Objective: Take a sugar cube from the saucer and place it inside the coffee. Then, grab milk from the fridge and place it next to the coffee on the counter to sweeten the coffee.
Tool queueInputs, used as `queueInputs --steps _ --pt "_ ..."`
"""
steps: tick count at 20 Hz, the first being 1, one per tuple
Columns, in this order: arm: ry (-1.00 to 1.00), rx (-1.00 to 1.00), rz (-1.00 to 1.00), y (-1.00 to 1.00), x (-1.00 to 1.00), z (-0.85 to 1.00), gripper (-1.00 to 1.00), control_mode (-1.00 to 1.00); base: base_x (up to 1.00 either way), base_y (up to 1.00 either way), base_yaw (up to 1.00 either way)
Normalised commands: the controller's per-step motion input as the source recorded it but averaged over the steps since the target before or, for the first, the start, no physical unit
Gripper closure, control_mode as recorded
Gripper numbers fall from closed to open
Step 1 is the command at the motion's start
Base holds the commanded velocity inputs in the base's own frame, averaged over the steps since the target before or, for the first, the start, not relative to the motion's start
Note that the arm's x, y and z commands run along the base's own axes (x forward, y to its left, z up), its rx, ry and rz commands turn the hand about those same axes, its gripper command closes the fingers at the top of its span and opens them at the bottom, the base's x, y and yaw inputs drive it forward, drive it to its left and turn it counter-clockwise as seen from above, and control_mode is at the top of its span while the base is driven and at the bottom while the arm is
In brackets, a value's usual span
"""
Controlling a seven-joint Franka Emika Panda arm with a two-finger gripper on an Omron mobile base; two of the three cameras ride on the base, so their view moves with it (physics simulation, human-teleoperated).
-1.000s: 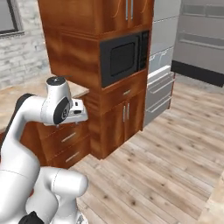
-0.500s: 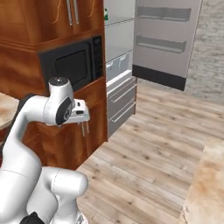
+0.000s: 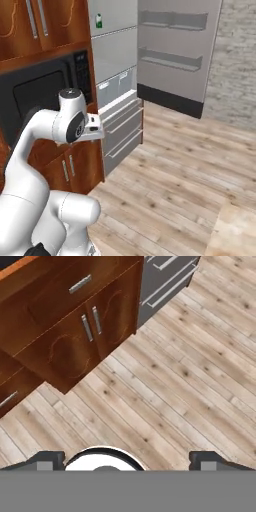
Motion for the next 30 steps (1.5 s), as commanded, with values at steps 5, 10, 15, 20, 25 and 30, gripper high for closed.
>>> queueInputs --steps 5,10,15,20,25,30 --pt "0.0 0.0 0.0 0.0 0.0 0.0 -1.0 1.0 1.0 -0.45 0.31" --pt "0.0 0.0 0.0 0.0 0.0 0.0 -1.0 1.0 1.0 -0.53 0.35" --pt "0.0 0.0 0.0 0.0 0.0 0.0 -1.0 1.0 1.0 -0.52 0.4" --pt "0.0 0.0 0.0 0.0 0.0 0.0 -1.0 1.0 1.0 -0.64 0.41" --pt "0.0 0.0 0.0 0.0 0.0 0.0 -1.0 1.0 0.96 -0.66 0.49" --pt "0.0 0.0 0.0 0.0 0.0 0.0 -1.0 1.0 0.74 -0.57 0.53"
